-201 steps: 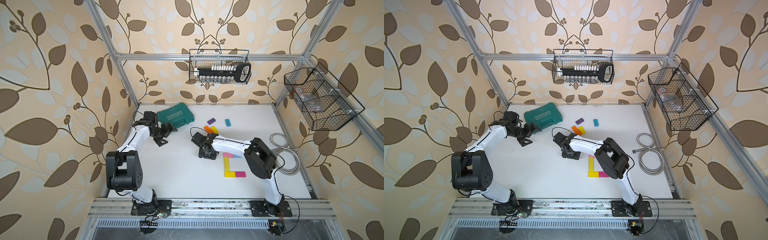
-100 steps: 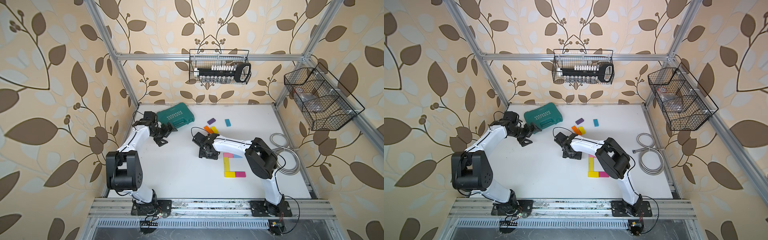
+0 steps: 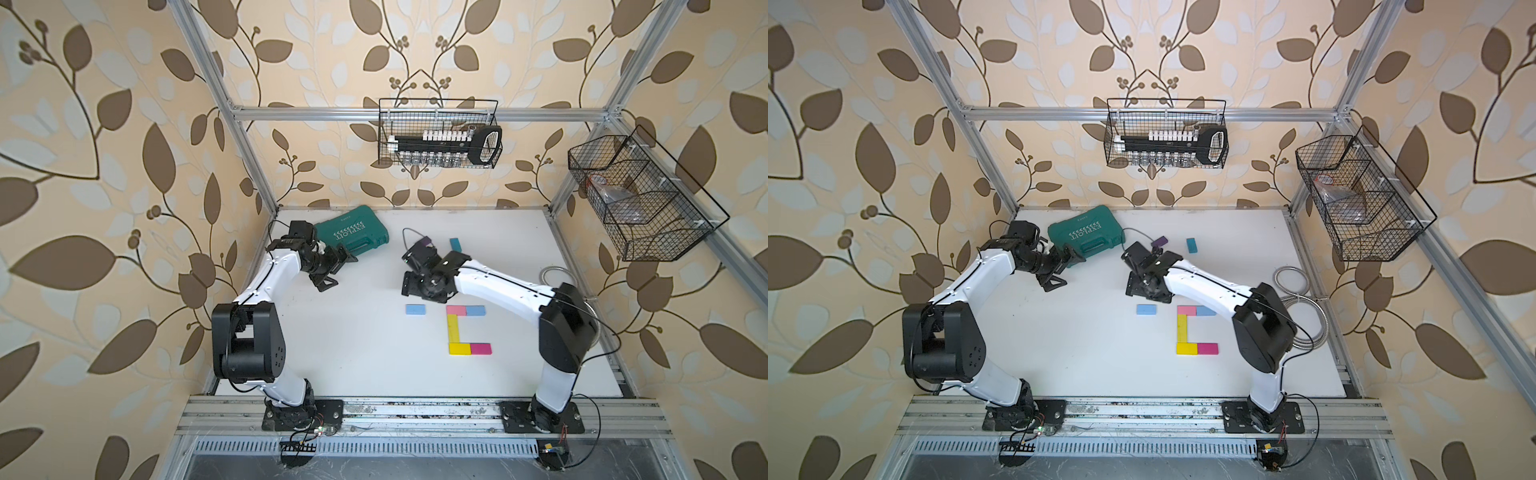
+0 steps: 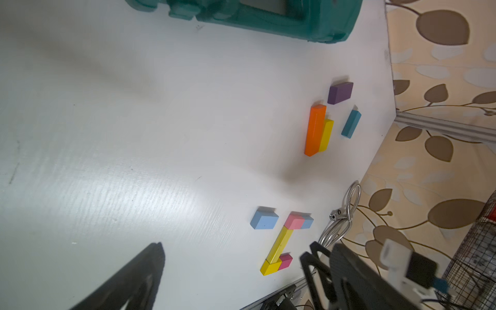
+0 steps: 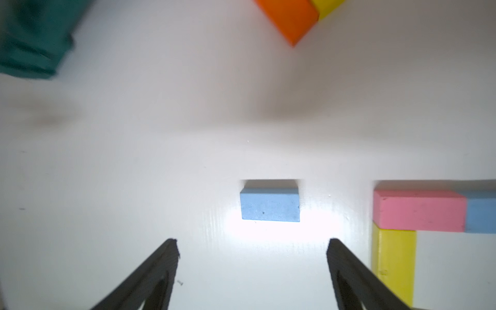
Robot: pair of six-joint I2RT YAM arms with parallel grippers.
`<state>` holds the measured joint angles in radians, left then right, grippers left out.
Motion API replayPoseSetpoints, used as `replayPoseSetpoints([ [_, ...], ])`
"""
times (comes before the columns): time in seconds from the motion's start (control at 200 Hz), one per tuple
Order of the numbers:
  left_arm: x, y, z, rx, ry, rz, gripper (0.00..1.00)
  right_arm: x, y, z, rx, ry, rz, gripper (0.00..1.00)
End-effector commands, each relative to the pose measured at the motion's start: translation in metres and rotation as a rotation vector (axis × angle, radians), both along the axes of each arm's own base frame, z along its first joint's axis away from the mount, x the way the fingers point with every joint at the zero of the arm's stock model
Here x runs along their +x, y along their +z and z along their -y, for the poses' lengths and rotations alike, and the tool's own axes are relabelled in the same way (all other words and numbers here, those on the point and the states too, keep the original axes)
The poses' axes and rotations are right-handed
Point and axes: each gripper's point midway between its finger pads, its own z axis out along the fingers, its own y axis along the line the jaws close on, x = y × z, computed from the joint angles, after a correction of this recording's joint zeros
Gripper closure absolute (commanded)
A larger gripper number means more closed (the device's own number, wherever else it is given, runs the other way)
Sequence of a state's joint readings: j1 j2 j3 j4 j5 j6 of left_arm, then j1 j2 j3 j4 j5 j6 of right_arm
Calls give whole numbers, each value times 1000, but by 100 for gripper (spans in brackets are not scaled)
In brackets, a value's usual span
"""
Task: Assemble the letter c with building blocks
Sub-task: Place the building block at the center of the board, then pick up the building block from the center of the board.
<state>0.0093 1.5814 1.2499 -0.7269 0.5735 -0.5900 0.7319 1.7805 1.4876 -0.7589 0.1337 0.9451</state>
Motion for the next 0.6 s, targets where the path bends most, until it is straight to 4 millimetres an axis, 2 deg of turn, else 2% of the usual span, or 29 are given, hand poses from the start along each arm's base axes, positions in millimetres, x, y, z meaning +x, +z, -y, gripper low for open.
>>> replayPoseSetpoints([
  [0.0, 3, 18, 30, 87, -141, 65, 1, 12, 26, 37, 30, -26, 35, 14],
  [0.125, 12, 8, 58, 152, -201, 39, 1, 15, 34, 86, 17, -76, 53, 14],
  [0.285, 30, -9, 96, 217, -254, 15, 1, 8, 11, 140, 89, -172, 17, 13],
  [0.465, 61, -24, 127, 279, -276, 24, 1, 16, -5, 173, 93, -196, -14, 14],
  [0.595, 90, -30, 149, 316, -332, 90, 1, 28, -10, 179, 97, -204, -23, 15],
])
